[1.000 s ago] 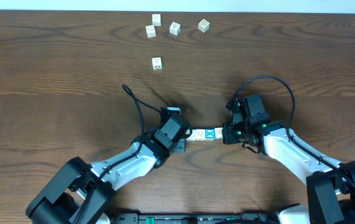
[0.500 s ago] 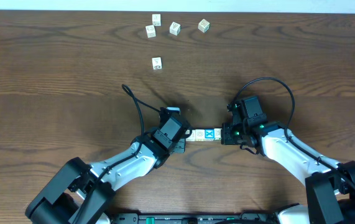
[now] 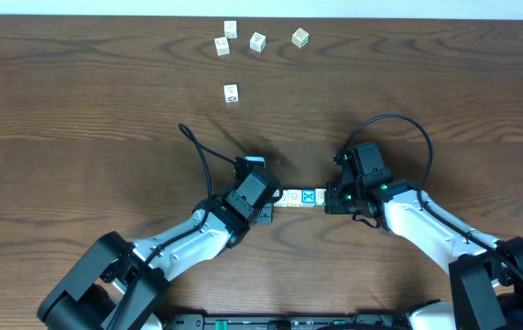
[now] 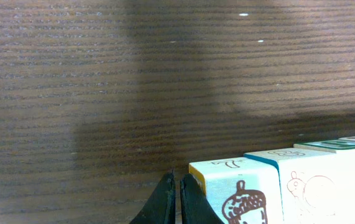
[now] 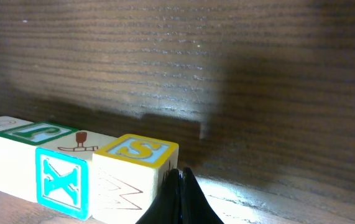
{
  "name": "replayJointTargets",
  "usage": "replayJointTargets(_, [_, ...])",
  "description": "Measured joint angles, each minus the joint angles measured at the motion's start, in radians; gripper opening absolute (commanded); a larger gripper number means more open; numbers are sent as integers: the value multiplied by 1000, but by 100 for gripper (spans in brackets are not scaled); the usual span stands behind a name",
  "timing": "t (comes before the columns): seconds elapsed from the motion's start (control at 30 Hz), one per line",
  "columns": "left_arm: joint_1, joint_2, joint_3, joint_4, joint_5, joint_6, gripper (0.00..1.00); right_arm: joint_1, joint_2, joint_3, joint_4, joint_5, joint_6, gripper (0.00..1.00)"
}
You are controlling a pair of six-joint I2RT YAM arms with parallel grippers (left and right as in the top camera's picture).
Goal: Lift 5 blocks
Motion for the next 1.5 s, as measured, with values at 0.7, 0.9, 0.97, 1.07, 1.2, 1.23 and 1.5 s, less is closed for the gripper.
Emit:
replayJointTargets(0.7, [0, 0, 0, 7, 5, 0, 7, 0, -2, 0, -3, 7, -20, 1])
replayJointTargets(0.9, [0, 0, 0, 8, 14, 0, 7, 0, -21, 0, -5, 17, -23, 1])
replayJointTargets(0.97, [0, 0, 0, 10, 17, 0, 7, 0, -21, 0, -8, 18, -24, 1])
replayJointTargets(1.07, [0, 0, 0, 10, 19, 0, 7, 0, -21, 0, -8, 18, -24, 1])
replayJointTargets(1.2, [0, 0, 0, 10, 19, 0, 7, 1, -22, 0, -8, 19, -24, 1])
replayJointTargets(1.23, [0, 0, 0, 10, 19, 0, 7, 4, -22, 0, -8, 21, -24, 1])
replayJointTargets(1.5, [10, 0, -4, 8, 18, 0, 7, 34, -22, -2, 2, 51, -24, 1])
